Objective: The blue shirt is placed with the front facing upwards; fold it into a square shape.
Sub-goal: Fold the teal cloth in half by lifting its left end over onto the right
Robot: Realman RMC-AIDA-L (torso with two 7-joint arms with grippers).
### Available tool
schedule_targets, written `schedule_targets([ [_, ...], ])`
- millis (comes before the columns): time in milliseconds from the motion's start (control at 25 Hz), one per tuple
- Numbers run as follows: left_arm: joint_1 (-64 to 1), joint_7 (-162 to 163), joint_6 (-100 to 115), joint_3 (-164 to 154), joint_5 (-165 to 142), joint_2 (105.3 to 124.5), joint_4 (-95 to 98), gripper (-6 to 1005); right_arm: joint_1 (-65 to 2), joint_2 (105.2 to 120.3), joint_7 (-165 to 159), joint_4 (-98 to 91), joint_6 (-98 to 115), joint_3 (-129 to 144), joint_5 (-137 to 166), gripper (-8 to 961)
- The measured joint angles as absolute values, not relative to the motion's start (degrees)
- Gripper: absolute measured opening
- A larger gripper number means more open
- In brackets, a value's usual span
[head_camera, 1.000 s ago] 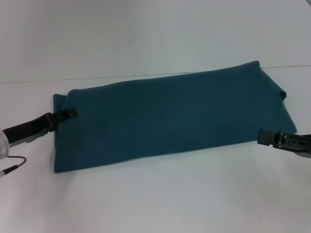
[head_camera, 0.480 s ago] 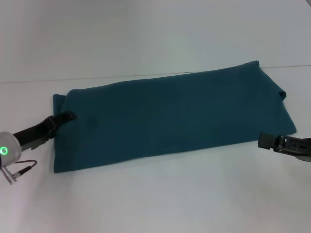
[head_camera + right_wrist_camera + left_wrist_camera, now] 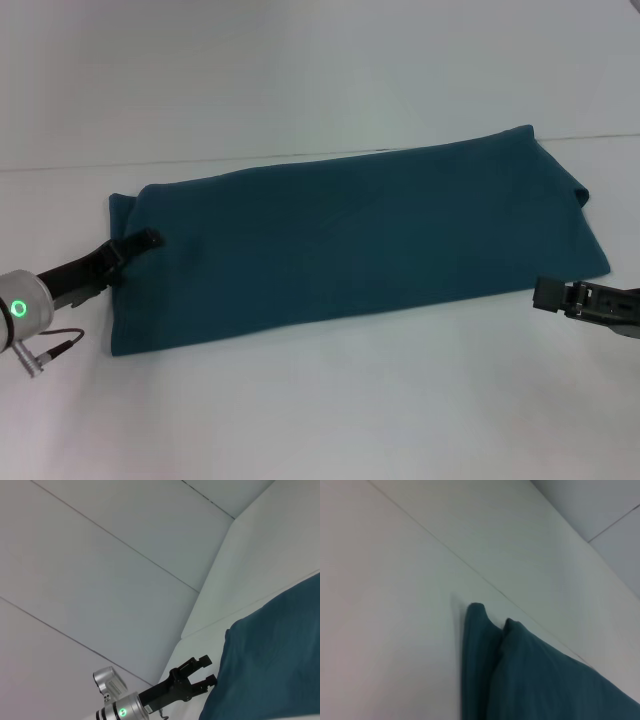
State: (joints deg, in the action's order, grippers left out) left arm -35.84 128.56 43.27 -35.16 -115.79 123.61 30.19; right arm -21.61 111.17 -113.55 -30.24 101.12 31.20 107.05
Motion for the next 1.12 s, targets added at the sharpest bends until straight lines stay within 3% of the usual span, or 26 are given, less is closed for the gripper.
schedule_targets([
  [600, -34.7, 130.2, 48.1, -35.0, -115.1, 123.58, 35.4, 914, -21.3, 111.05, -113.6, -30.2, 101.3, 31.2, 106.8, 673],
  [720, -34.1, 134.5, 50.5, -35.4, -116.1, 122.53, 37.6, 913, -21.3, 111.01, -113.6, -30.2, 101.3, 31.2, 106.7, 673],
  [840, -35.0, 143.3, 55.2, -35.5, -122.1, 120.11, 37.9, 911, -21.5, 111.0, -113.6, -30.2, 101.3, 31.2, 106.8, 673],
  [1120, -38.5, 149.1, 62.8, -35.5, -133.6, 118.21, 40.4, 908, -22.0, 110.85, -113.5, -30.2, 101.3, 31.2, 107.0, 673],
])
